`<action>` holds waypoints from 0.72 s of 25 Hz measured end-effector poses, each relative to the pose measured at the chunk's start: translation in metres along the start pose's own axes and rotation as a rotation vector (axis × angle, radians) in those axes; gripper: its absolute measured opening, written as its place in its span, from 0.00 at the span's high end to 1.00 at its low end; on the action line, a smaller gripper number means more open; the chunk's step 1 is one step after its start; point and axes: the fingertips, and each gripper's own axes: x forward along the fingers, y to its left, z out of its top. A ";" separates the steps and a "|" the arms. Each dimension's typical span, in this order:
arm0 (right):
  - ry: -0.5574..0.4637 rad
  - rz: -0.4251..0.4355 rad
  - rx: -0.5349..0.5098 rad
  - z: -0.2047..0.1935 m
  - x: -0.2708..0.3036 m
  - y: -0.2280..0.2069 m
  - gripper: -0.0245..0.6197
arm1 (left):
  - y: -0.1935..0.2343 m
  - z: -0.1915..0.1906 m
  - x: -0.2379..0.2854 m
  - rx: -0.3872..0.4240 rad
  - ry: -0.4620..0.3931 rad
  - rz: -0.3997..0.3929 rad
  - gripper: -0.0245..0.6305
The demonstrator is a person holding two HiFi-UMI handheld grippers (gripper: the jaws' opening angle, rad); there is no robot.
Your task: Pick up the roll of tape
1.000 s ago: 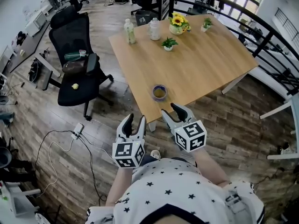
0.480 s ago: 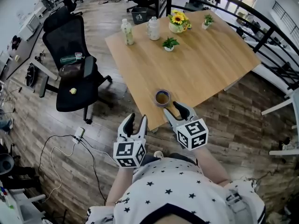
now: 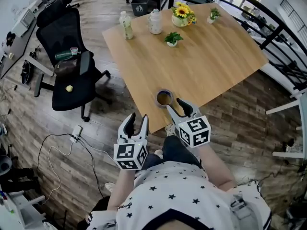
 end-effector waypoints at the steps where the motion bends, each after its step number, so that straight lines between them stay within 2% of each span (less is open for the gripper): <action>1: 0.009 0.000 -0.003 -0.002 0.004 -0.003 0.70 | 0.001 -0.001 0.002 -0.003 0.002 0.006 0.69; 11: 0.119 0.013 -0.014 -0.025 0.053 -0.037 0.70 | 0.022 0.001 0.034 -0.030 0.028 0.071 0.69; 18: 0.194 0.012 -0.033 -0.043 0.084 -0.056 0.70 | 0.031 -0.001 0.054 -0.038 0.049 0.081 0.69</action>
